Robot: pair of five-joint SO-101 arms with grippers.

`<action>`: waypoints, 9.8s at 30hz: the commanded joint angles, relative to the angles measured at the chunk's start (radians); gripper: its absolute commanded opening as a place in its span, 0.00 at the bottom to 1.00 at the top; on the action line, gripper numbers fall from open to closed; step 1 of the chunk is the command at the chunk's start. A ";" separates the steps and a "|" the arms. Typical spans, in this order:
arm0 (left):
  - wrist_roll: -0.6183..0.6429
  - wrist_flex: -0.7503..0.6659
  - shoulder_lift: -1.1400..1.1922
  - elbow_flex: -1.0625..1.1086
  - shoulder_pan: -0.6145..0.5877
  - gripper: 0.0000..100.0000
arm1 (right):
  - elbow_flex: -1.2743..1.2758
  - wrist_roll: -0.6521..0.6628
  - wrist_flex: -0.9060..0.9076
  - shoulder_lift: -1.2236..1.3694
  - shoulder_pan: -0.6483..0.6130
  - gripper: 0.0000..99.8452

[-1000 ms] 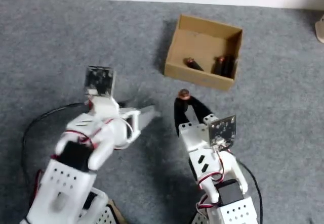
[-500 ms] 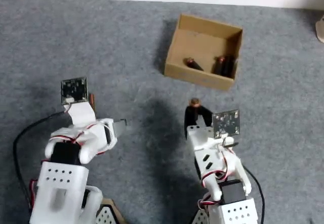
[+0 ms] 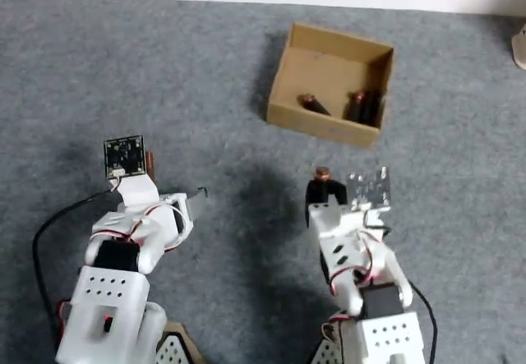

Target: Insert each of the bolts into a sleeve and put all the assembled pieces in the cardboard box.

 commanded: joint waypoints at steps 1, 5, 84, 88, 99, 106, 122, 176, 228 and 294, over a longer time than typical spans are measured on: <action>-0.005 -0.023 -0.007 -0.007 -0.004 0.27 | -0.166 -0.012 -0.081 0.182 0.048 0.00; -0.005 -0.023 -0.007 -0.007 -0.004 0.27 | -0.315 -0.011 -0.124 0.397 0.082 0.00; -0.005 -0.080 -0.005 0.028 -0.002 0.27 | -2.339 -0.669 1.141 1.896 0.170 0.18; -0.005 -0.080 -0.005 0.028 -0.005 0.27 | -2.307 -0.707 1.139 1.896 0.197 0.18; -0.006 -0.080 -0.005 0.027 -0.007 0.27 | -2.011 -0.790 1.139 1.584 0.136 0.05; -0.006 -0.080 -0.005 0.027 -0.004 0.27 | -1.627 -0.614 1.136 1.457 0.097 0.06; -0.006 -0.080 -0.005 0.027 -0.004 0.27 | -1.415 -0.267 1.116 1.425 0.263 0.19; -0.006 -0.080 -0.005 0.024 -0.008 0.27 | -0.863 0.121 0.371 1.428 0.274 0.19; -0.118 0.402 -0.004 -0.432 -0.326 0.12 | 0.341 -0.273 0.027 -0.334 0.008 0.01; -0.213 0.195 1.285 -0.993 -0.202 0.01 | 0.337 -0.336 0.101 -0.308 0.053 0.01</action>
